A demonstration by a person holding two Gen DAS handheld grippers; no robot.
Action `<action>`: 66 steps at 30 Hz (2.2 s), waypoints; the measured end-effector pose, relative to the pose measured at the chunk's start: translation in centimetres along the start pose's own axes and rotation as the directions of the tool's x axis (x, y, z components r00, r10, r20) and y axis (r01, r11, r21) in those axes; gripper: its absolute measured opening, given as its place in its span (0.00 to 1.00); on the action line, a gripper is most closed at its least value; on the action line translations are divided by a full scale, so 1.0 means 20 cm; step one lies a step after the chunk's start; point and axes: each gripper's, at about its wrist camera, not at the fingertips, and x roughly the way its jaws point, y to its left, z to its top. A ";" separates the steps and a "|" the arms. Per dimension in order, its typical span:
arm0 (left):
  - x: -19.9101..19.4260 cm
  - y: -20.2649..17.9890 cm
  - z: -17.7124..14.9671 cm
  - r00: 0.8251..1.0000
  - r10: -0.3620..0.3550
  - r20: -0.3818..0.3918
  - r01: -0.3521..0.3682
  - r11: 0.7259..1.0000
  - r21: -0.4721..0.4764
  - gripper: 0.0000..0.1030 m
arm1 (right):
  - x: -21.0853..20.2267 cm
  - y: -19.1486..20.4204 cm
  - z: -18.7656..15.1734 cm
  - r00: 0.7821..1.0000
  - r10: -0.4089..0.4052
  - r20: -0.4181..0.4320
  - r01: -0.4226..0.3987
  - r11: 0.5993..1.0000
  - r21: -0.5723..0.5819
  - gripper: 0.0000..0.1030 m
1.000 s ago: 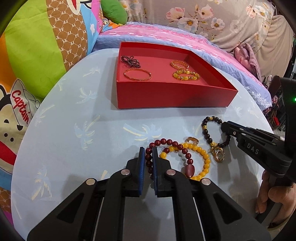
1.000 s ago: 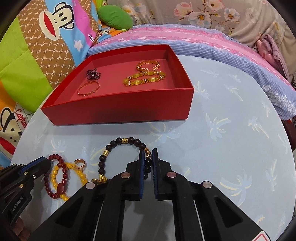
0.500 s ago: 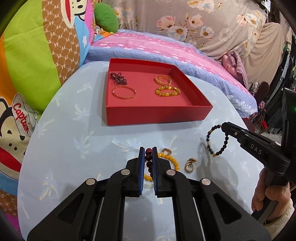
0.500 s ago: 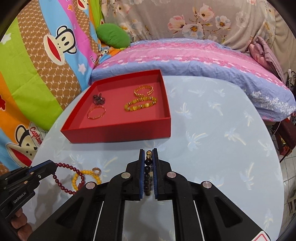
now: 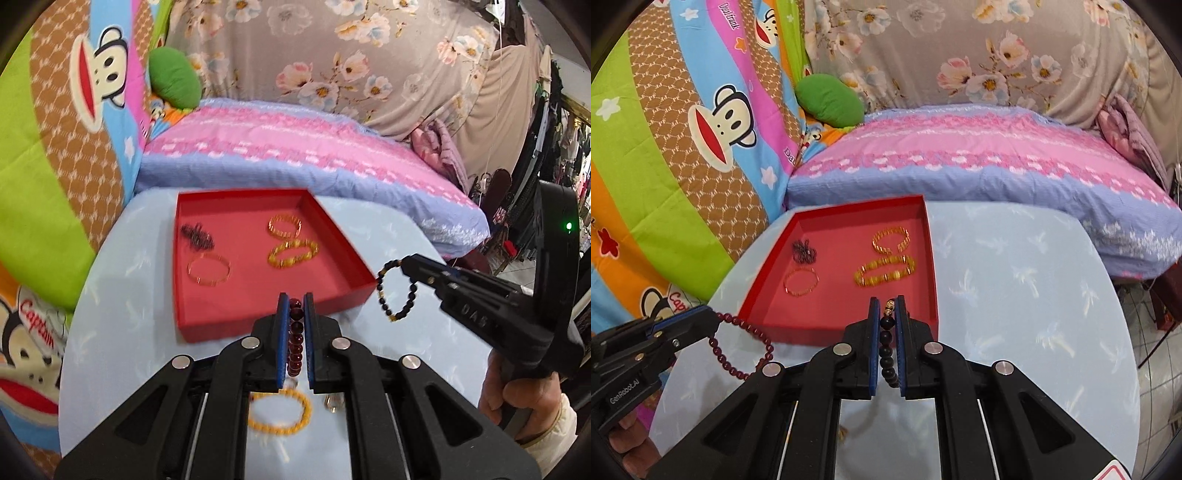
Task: Organize jewelry
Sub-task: 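Carry both bracelets into the red tray and open both grippers, then move both grippers back toward the orange-yellow beaded bracelet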
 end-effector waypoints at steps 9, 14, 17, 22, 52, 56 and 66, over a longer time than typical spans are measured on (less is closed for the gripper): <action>0.19 0.04 0.20 1.000 -0.023 0.013 0.024 0.999 -0.022 0.07 | 0.18 0.09 0.23 0.996 0.083 0.007 -0.083 0.996 -0.018 0.07; 0.35 0.14 0.17 0.998 -0.039 -0.040 0.036 0.996 -0.081 0.07 | 0.36 0.12 0.21 0.988 0.143 -0.061 -0.142 0.990 0.019 0.07; 0.46 0.23 0.10 0.995 -0.020 -0.096 0.009 0.993 -0.114 0.07 | 0.46 0.12 0.15 0.984 0.142 -0.112 -0.140 0.990 0.026 0.07; 0.56 0.34 -0.01 0.987 0.048 -0.155 -0.067 0.991 -0.119 0.07 | 0.57 0.07 0.07 0.982 0.082 -0.172 -0.081 0.997 0.017 0.07; 0.44 0.26 -0.10 0.972 0.230 -0.052 -0.231 0.973 -0.008 0.54 | 0.44 0.04 -0.06 0.994 -0.010 -0.106 0.009 1.000 -0.006 0.43; 0.38 0.25 -0.13 0.974 0.220 -0.043 -0.221 0.975 -0.017 0.54 | 0.38 0.03 -0.09 0.995 0.000 -0.100 0.001 1.000 0.008 0.43; 0.24 0.23 -0.25 0.974 0.224 -0.038 -0.226 0.973 -0.050 0.54 | 0.25 0.01 -0.21 0.995 -0.022 -0.095 0.023 1.000 0.010 0.43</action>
